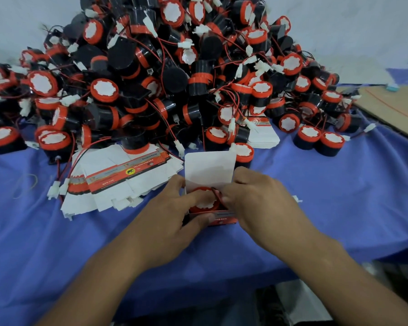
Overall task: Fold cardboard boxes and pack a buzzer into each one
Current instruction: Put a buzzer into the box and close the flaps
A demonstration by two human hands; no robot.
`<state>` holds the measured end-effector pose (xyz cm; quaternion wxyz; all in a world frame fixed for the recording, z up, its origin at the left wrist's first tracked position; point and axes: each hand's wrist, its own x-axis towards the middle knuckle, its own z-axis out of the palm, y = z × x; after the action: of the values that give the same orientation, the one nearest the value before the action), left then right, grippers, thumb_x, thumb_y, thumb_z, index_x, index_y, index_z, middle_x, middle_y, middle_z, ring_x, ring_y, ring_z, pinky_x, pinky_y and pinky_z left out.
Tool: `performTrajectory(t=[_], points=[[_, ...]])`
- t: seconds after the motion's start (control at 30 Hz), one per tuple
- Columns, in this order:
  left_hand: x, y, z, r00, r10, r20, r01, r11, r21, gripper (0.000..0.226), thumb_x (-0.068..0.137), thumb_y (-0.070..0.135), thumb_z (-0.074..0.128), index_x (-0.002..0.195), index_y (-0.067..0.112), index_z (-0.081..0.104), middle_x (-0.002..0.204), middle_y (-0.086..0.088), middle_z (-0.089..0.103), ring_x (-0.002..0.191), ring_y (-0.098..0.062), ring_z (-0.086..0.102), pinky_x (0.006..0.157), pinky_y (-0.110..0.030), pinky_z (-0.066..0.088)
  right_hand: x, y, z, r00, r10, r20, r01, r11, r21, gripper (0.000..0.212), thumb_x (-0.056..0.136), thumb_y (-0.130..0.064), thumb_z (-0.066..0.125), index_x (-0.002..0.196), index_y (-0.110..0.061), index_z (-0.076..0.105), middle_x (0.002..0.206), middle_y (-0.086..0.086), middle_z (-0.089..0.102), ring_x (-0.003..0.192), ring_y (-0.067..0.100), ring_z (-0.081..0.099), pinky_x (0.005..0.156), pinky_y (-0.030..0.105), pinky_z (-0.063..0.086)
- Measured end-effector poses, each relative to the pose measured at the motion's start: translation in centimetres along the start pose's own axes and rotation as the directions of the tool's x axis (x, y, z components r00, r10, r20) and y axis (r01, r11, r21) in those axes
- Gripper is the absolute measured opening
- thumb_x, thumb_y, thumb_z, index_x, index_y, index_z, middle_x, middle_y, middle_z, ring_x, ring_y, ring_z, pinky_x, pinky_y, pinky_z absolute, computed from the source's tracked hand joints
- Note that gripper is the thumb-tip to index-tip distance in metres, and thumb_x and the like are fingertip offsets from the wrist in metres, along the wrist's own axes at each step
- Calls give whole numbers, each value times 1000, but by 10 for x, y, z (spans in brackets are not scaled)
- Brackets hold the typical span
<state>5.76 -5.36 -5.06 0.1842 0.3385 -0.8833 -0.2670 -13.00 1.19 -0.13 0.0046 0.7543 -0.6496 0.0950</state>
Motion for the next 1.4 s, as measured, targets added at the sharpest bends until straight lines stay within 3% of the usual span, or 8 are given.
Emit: performTrajectory(t=[0.27,0.4,0.63,0.8,1.0,1.2,1.3,1.4], points=[[-1,2,-1,1000,15,-9,-15,1000,15,50,88,68,38,134,52,49,116,27,33,112,9,41,89,-4,33,2,-2,-2,990,-54,128,59,998,-35,14,90,-14,44,85,-22,54,91,-3,54,85,19,32,77,34,31],[-1,3,0,1000,9,-6,-9,1000,11,51,88,68,37,135,52,48,119,24,34,114,7,41,90,-3,32,-1,3,-2,998,7,55,-17,984,177,48,94,-41,21,62,-18,47,68,-2,50,79,17,39,75,35,30],[0,3,0,1000,26,2,-26,1000,17,47,89,68,33,135,60,39,115,23,34,108,6,43,87,-6,37,4,12,15,992,95,-84,-55,918,392,42,104,-29,52,65,-16,56,63,-2,54,60,15,48,65,33,40],[0,1,1,1000,23,0,-23,999,29,48,90,67,34,137,57,40,118,22,33,111,9,39,86,-1,33,7,16,12,946,302,-119,-185,803,566,4,94,-22,71,91,-22,68,66,-5,65,61,6,58,56,18,45],[-1,3,3,1000,9,-17,-9,1000,10,50,89,66,36,137,54,45,127,19,37,114,3,44,92,-3,33,9,2,2,985,170,0,-165,954,250,16,98,-16,60,90,-15,74,91,-1,61,84,18,58,74,33,49],[-1,3,2,1000,-4,-18,5,999,44,53,90,66,38,138,46,50,125,14,40,115,-3,45,100,-19,40,4,-3,-2,977,155,144,-159,987,16,31,96,-15,50,107,-33,73,105,-2,35,97,18,24,85,27,29],[-2,4,1,999,-9,-48,15,991,132,57,92,72,28,139,49,49,115,14,39,107,-7,34,95,-26,37,7,8,-3,926,300,228,-355,899,258,29,98,-22,55,96,-44,73,109,-5,36,108,21,30,94,30,32],[-2,7,-1,998,-43,-54,53,982,181,59,91,72,15,138,54,47,114,17,31,108,-11,26,101,-34,33,8,16,0,902,340,266,-432,706,562,32,94,-15,61,84,-41,76,105,-12,50,101,6,51,76,22,45]])
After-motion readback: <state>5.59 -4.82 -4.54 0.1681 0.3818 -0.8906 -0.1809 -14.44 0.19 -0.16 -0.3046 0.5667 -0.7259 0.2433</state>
